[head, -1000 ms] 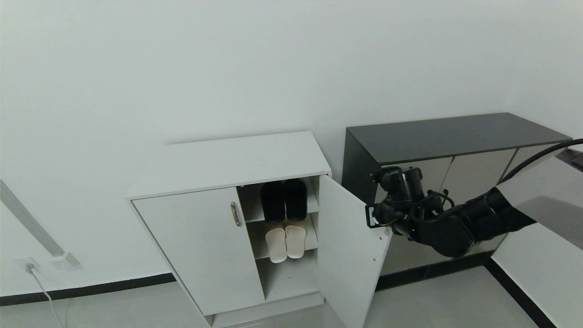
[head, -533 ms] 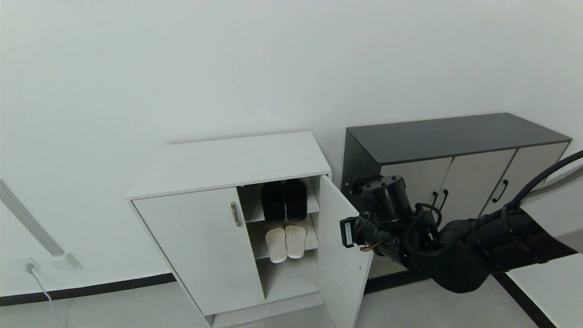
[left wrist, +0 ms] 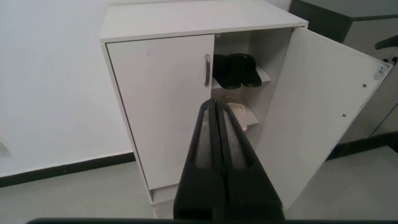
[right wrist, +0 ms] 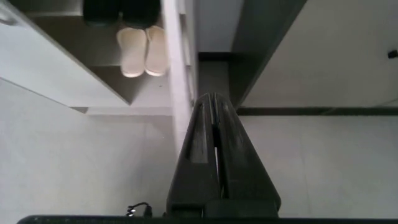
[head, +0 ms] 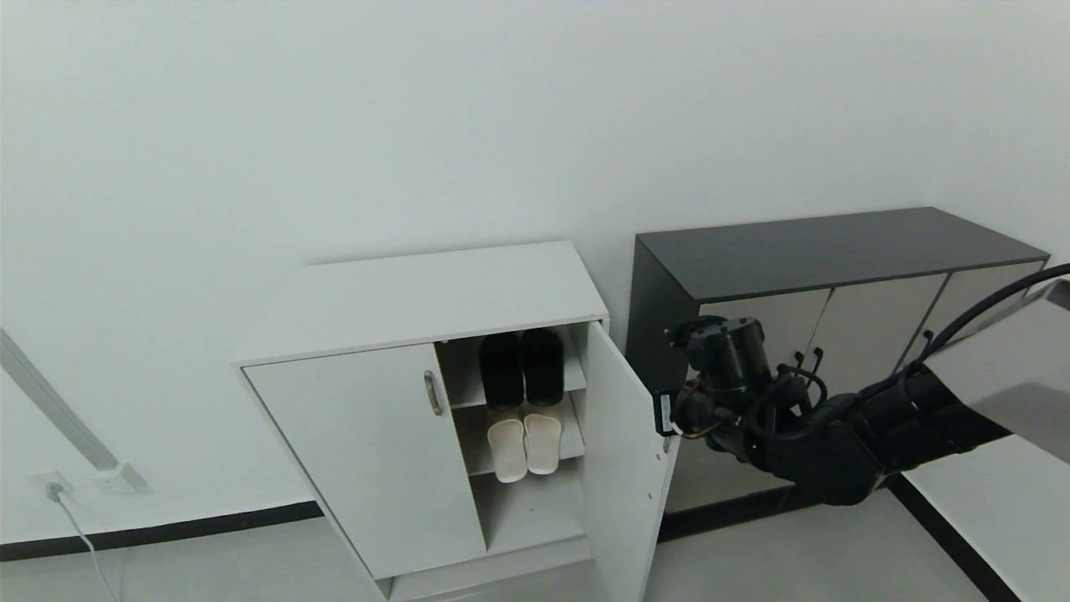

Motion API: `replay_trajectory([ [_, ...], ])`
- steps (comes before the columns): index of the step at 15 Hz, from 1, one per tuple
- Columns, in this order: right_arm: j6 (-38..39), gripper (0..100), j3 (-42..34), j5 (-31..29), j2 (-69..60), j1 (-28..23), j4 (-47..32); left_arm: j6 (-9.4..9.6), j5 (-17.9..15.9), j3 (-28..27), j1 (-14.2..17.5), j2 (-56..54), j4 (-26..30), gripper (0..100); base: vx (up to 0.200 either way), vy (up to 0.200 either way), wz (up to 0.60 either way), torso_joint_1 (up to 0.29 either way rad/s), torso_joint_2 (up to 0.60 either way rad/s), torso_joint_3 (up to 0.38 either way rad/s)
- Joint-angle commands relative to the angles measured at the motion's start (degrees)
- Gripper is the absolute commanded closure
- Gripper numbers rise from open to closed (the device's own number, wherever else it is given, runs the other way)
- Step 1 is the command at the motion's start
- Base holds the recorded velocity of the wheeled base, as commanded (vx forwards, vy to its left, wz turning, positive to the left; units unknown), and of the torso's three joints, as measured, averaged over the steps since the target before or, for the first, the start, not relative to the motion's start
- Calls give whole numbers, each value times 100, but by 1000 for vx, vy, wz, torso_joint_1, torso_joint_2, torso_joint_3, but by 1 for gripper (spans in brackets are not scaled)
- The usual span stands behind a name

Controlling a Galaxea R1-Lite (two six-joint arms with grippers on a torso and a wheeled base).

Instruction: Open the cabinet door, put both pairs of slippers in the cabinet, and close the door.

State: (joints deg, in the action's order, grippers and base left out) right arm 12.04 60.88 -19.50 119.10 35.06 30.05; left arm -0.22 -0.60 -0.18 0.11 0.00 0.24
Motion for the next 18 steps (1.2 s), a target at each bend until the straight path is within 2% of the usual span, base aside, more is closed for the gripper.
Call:
replay_trajectory([
  [1,-9,100,29,8,342,-34,45,4,-2,1,7,0,2,100,0,0,0,0,0,0],
  [6,26,100,47,166,219,431,45,4,-2,1,7,0,2,100,0,0,0,0,0,0],
  [10,237,100,-173,694,-168,941,45,-4,-2,1,7,0,2,100,0,0,0,0,0,0],
  [12,298,100,-305,940,-344,976,54,-4,-2,1,7,0,2,100,0,0,0,0,0,0],
  [16,202,100,-454,931,-440,976,54,4,-2,1,7,0,2,100,0,0,0,0,0,0],
  [18,211,100,-533,940,-440,1012,62,-4,-2,1,7,0,2,100,0,0,600,-2,5,5],
])
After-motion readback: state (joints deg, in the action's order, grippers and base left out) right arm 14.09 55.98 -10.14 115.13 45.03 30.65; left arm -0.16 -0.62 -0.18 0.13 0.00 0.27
